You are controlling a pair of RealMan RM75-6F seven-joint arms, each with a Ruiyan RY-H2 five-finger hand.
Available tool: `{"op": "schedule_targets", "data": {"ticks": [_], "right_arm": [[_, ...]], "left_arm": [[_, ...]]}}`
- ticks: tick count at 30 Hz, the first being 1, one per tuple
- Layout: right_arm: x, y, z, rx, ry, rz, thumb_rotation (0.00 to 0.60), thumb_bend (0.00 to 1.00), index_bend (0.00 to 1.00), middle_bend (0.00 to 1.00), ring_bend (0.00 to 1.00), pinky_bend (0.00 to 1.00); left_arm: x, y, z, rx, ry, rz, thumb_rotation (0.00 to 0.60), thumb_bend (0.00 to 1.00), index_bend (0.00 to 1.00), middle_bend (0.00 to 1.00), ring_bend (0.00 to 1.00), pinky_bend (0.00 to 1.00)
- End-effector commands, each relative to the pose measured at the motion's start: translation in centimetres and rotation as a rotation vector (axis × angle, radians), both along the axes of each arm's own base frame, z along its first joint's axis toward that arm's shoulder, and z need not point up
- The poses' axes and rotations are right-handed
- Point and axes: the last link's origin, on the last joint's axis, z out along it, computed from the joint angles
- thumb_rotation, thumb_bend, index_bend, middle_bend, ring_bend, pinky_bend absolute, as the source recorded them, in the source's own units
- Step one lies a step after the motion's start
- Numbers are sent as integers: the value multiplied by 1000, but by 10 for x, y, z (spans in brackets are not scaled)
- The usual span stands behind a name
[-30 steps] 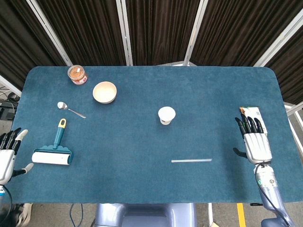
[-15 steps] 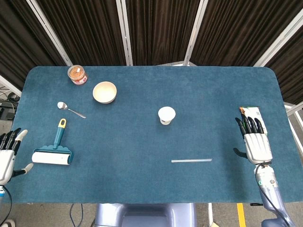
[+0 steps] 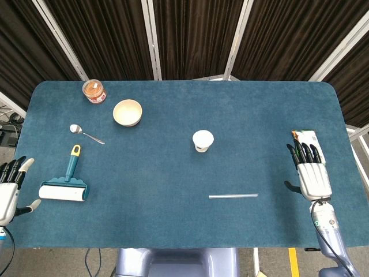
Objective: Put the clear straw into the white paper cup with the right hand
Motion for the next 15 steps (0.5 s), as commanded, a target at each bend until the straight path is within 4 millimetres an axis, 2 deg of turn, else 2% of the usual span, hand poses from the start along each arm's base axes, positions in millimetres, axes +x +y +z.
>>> {"op": "schedule_targets", "data": {"ticks": [1,10,11,12,13,14,15], "right_arm": [[0,0,-1,4,2,1,600,147,56,0,0,0],[7,-1,1,4,-29,40,600,146,80,16,1,19],[10,-1,1,-2,-42,64,600,146,108,104,47,127],[15,0,3,-15,-61,102,600,146,146,273,168,312],[20,0,4,-26,-71,134,600,146,176,410,272,452],[22,1,4,-28,-77,152,600,146,215,589,422,625],[25,3,3,-23,-87,171,600,145,242,699,530,706]], "left_arm": [[0,0,0,0,0,-1,600,167,0,0,0,0],[0,0,0,-1,0,0,600,166,0,0,0,0],[0,0,0,-1,0,-1,600,166,0,0,0,0],[0,0,0,0,0,-1,600,166,0,0,0,0],[0,0,0,0,1,0,600,166,0,0,0,0],[0,0,0,0,1,0,600,166,0,0,0,0],[0,0,0,0,1,0,600,166,0,0,0,0]]}}
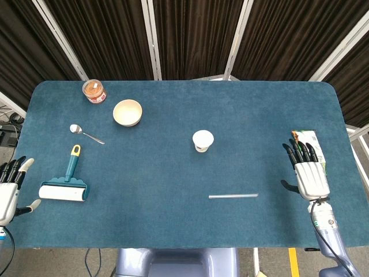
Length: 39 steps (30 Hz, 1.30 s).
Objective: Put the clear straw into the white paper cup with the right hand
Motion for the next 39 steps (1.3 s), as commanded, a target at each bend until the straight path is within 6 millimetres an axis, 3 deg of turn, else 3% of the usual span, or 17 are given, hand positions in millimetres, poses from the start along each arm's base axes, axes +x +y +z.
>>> {"op": "schedule_targets", "data": {"ticks": [1,3,9,16,21,31,39], "right_arm": [[15,6,-1,1,-44,98,600,144,266,777,606,759],[19,11,-4,25,-30,113,600,141,311,916,752,845],[37,29,-22,148,-9,73,600,141,395,1000,882,901],[59,34,-45,221,4,72,600,155,468,1000,902,903],[72,29,-73,274,17,79,600,172,495,1000,905,903],[81,16,-117,329,25,18,600,215,523,1000,905,903],[80,14,-140,357,51,-17,600,243,526,1000,905,897]], "left_arm": [[0,0,0,1,0,1,600,166,0,0,0,0],[0,0,0,1,1,0,600,166,0,0,0,0],[0,0,0,3,3,1,600,167,0,0,0,0],[0,0,0,4,4,1,600,167,0,0,0,0],[0,0,0,4,2,0,600,166,0,0,0,0],[0,0,0,1,-1,-2,600,166,0,0,0,0],[0,0,0,-1,-3,-2,600,166,0,0,0,0]]}}
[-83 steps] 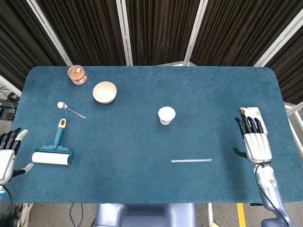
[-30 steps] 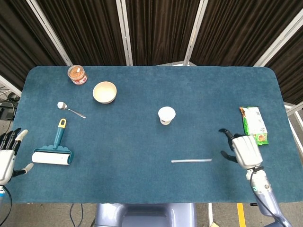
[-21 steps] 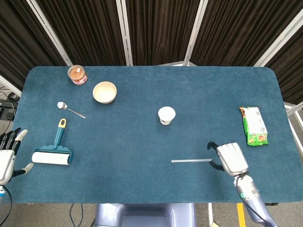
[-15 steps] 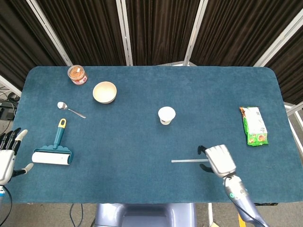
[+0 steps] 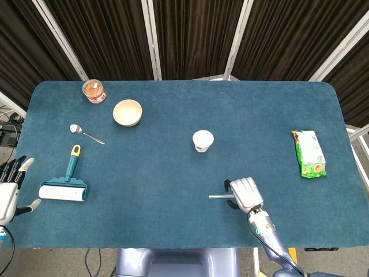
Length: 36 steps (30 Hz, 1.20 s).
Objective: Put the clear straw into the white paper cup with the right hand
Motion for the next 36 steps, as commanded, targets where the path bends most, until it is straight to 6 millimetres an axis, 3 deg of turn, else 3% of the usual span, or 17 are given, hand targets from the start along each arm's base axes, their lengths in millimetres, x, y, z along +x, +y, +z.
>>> {"op": "schedule_targets", "data": {"ticks": [1,9,36], "right_arm": [[-2,-2,-8,8,20,-11,600,251,526,1000,905,896],[-5,-5,-17,13,26,-37,600,318,526,1000,905,893],[-21,-9,-29,21,61,-90,600,360,537,1000,905,890]], "left_arm": [[0,0,0,-1,0,0,600,166,0,0,0,0],[0,0,0,0,2,-1,600,165,0,0,0,0],[0,0,0,0,1,-2,600,166,0,0,0,0]]}}
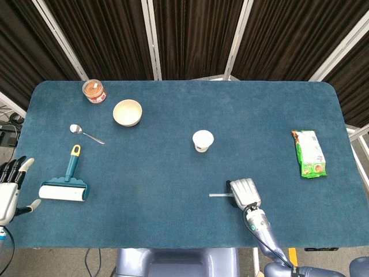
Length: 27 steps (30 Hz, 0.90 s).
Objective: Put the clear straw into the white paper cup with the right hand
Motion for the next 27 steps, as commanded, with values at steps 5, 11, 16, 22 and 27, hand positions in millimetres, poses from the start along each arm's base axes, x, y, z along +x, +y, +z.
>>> {"op": "schedule_targets", "data": {"ticks": [5,11,16,22,27], "right_arm": [[-2,0,-2,5,5,-5,600,401,574,1000,905,890],[2,0,0,-3,-20,5,600,409,589,1000,906,890],[15,-2,9,-19,-105,9,600,405,589,1000,905,886],[38,-15,31,-76,-272,12,600,403,589,1000,905,882],[64,-44,59,-122,-577,-60,600,402,591,1000,905,875]], "left_arm": [[0,0,0,0,-1,-1,600,168,0,0,0,0],[0,0,0,0,0,-1,600,166,0,0,0,0],[0,0,0,0,0,-1,600,166,0,0,0,0],[0,0,0,0,-1,-2,600,166,0,0,0,0],[0,0,0,0,-1,-2,600,167,0,0,0,0]]}}
